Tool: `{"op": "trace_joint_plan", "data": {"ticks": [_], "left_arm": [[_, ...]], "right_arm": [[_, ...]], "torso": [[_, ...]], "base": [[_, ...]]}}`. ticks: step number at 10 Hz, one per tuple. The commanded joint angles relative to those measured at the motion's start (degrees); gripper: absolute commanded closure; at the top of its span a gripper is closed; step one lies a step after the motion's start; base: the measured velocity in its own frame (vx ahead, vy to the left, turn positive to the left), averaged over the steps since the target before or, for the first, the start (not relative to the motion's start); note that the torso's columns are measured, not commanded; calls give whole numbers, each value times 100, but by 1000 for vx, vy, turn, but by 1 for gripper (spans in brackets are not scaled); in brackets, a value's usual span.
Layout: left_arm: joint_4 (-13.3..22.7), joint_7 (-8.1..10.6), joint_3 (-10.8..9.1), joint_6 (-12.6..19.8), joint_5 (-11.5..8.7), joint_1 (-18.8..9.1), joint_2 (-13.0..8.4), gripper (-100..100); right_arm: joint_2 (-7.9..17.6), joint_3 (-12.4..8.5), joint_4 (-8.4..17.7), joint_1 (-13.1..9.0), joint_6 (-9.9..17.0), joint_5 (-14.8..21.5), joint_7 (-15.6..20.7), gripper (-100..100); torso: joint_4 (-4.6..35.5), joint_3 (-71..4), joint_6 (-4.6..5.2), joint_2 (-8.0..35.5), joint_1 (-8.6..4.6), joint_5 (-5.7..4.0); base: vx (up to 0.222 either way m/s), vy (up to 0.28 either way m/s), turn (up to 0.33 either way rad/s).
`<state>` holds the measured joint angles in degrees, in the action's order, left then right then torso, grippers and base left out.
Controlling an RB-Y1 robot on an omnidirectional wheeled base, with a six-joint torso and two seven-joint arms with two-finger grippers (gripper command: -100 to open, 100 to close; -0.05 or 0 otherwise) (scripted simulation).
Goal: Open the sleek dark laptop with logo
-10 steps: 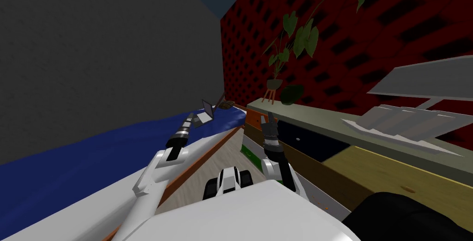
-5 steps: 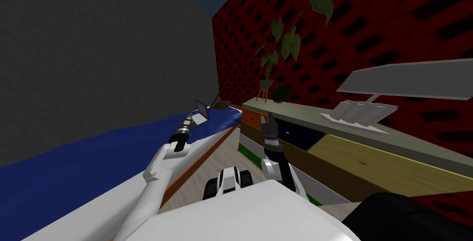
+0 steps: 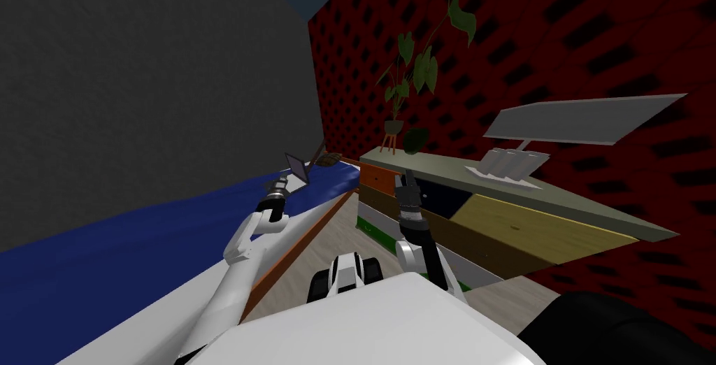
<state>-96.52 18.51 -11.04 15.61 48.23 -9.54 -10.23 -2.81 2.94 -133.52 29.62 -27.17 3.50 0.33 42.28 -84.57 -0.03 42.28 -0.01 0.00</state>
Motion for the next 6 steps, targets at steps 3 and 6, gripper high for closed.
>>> {"op": "trace_joint_plan", "data": {"ticks": [3, 6], "left_arm": [[607, 390, -204, 524, 674, -400, -28, -100], [1124, 754, -410, 983, 1161, -757, -60, -100]], "right_arm": [[0, 0, 0, 0, 0, 0, 0, 0], [0, 0, 0, 0, 0, 0, 0, 0]], "torso": [[0, 0, 5, -1, 1, 1], [0, 1, -1, 1, 0, 0]], "base": [[15, -1, -138], [25, -6, -146]]}}
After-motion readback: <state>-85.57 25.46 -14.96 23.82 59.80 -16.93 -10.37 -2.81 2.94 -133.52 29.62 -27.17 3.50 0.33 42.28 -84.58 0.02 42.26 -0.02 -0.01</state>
